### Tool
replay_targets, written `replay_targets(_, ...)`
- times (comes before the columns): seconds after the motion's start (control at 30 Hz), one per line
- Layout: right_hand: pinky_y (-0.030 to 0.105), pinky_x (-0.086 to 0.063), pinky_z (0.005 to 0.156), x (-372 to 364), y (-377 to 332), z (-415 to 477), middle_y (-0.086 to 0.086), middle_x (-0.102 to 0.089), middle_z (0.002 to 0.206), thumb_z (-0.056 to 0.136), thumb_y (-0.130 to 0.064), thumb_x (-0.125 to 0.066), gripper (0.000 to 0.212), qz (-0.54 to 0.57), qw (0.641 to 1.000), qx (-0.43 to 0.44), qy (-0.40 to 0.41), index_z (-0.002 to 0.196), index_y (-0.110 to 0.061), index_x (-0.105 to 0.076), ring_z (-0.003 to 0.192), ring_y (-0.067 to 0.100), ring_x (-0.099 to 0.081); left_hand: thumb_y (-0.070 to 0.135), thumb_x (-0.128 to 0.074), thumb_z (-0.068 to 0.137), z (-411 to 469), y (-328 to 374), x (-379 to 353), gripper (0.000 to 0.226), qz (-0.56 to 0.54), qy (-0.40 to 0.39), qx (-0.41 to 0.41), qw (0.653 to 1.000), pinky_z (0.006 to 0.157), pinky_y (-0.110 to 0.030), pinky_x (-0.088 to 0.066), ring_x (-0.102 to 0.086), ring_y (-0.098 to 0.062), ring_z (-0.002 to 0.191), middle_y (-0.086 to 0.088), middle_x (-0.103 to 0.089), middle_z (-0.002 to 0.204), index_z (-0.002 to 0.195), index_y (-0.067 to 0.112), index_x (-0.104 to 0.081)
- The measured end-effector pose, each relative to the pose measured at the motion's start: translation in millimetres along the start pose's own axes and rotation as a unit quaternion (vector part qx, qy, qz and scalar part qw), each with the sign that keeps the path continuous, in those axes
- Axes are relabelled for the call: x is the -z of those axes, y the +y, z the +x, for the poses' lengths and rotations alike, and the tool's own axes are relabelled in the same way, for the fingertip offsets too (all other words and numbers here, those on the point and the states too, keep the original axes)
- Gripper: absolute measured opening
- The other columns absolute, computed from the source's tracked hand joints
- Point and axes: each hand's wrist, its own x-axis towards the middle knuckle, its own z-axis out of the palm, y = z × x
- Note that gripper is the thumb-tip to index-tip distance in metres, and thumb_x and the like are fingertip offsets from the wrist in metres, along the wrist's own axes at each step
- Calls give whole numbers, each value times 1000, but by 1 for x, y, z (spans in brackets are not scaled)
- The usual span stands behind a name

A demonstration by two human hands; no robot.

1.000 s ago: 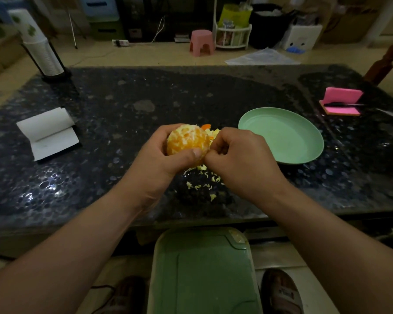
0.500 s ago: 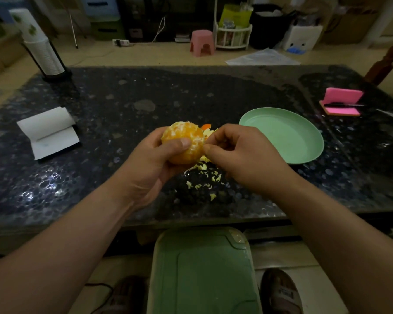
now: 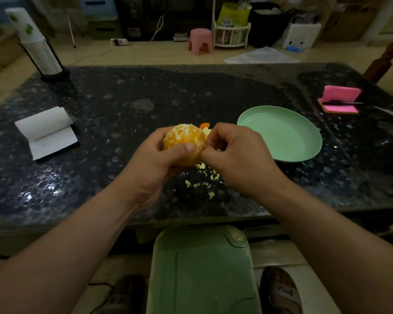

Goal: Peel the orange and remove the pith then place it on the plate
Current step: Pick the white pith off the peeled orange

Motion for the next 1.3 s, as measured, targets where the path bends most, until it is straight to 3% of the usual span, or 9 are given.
replay_targets(0.13,16,-39,54,1,0,-1,-6,-63,67,86,-24,-73,12,16,1000,10,6,77,-25,-65,61,7,-56,22,-76,83,0,2,2,62,-47,-21,14,999,91,-42,-63,-72,-32,116,-19,-69,135,140,7,-59)
replay_targets(0.27,18,-43,55,1,4,1,-8,-65,69,87,-20,-73,12,6,1000,9,16,78,-24,-67,63,7,-59,22,-71,85,1,5,5,64,-98,-39,28,994,96,-47,-62,-69,-35,123,-22,-68,138,144,4,-55)
replay_targets(0.43,13,-47,61,3,8,3,-12,-69,80,99,-19,-69,10,19,1000,1,-2,100,-27,-73,74,2,-64,20,-70,87,2,5,10,63,-120,-42,33,991,102,-52,-59,-65,-41,130,-22,-67,139,145,2,-54)
replay_targets(0.5,10,-47,64,5,6,2,-14,-69,83,100,-21,-69,10,20,1000,10,-2,106,-28,-74,78,0,-64,21,-72,86,3,5,12,63,-104,-36,28,994,99,-50,-61,-67,-39,127,-22,-67,139,144,3,-55)
replay_targets(0.63,10,-44,62,4,2,2,-14,-70,78,99,-31,-73,5,39,999,4,-7,98,-27,-76,73,0,-65,21,-75,83,2,5,12,57,-57,-18,5,998,84,-39,-63,-74,-29,113,-18,-69,135,138,11,-60)
replay_targets(0.73,9,-42,60,4,2,2,-15,-70,75,99,-35,-74,8,30,1000,5,-9,96,-28,-77,72,-1,-65,21,-77,81,2,4,10,58,-30,-11,-6,999,84,-37,-63,-73,-28,112,-15,-69,134,136,15,-62)
replay_targets(0.8,11,-45,62,4,3,2,-15,-71,76,99,-35,-74,9,18,1000,8,-7,95,-28,-77,73,0,-66,21,-79,80,1,3,9,58,-15,-11,-12,1000,86,-38,-63,-73,-28,113,-14,-69,133,136,17,-62)
replay_targets(1.03,40,-58,70,2,6,-1,-9,-71,76,95,-27,-73,7,-30,999,33,6,88,-24,-75,72,9,-66,24,-84,78,-1,2,9,54,67,-20,-49,996,86,-35,-61,-73,-24,111,-5,-73,123,129,27,-66)
replay_targets(1.3,37,-55,61,0,2,-2,-6,-68,69,87,-26,-78,12,-6,1000,-2,8,79,-22,-70,64,9,-63,40,-90,68,-2,1,9,67,97,-25,-60,993,93,-43,-62,-71,-29,117,-6,-71,128,130,30,-67)
